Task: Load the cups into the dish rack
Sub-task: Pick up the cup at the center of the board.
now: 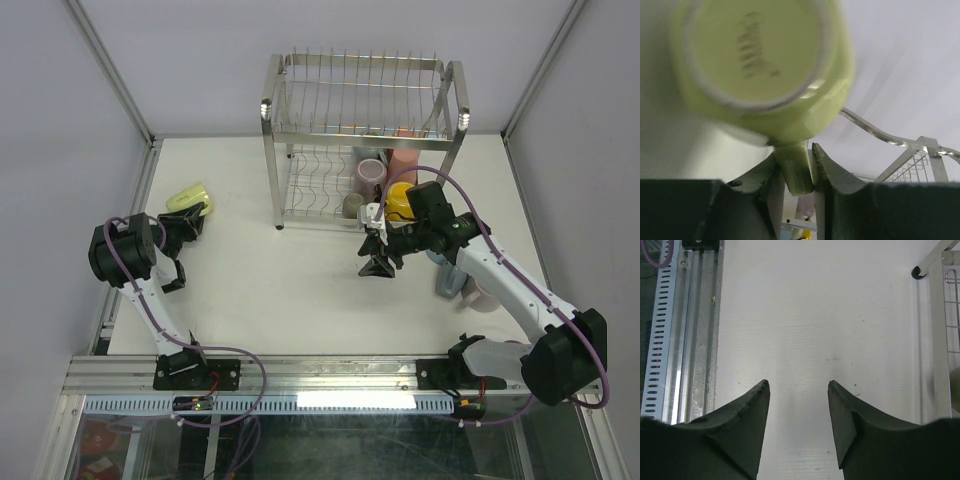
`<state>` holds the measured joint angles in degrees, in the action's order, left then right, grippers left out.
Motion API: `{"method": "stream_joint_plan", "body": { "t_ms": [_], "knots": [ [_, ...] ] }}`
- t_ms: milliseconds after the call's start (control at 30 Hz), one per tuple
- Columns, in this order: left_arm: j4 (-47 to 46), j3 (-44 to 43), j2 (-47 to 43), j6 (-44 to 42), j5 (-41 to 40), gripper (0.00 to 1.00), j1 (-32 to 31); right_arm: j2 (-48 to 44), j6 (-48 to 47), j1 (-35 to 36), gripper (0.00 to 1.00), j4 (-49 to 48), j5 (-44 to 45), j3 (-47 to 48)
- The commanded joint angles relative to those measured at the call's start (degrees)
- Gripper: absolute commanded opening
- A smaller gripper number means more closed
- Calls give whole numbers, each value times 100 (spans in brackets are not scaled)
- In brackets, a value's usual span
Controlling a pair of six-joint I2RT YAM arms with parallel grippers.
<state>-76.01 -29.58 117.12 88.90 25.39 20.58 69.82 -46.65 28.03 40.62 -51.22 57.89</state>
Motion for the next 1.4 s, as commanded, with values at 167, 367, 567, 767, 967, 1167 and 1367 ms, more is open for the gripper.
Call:
{"method": "stream_joint_plan", "body": {
  "t_ms": [167,367,567,767,967,1167,1367],
  "knots": [
    [-779,-83,-123,-180,-83,0,-14,-61,-84,-9,53,-52,-33,58],
    [-1101,207,-601,-713,78,0,-81,-55,-97,-10,53,-30,-32,71],
    [-1114,963,-1531,-1373,98,0,-198,-65,-115,-25,52,13,-7,102],
    [-796,1803,-2579,-1873,89,0,-378,-56,-138,-55,52,61,-26,128],
    [68,2341,-3883,-2366,-183,0,-1045,-73,-153,-124,52,105,-42,151],
    [1902,2598,-5801,-2882,-694,0,-1766,-83,-168,-201,52,113,-34,145],
    [3006,2780,-7430,-2831,-693,0,-2086,-64,-181,-259,52,113,-33,144]
  ]
}}
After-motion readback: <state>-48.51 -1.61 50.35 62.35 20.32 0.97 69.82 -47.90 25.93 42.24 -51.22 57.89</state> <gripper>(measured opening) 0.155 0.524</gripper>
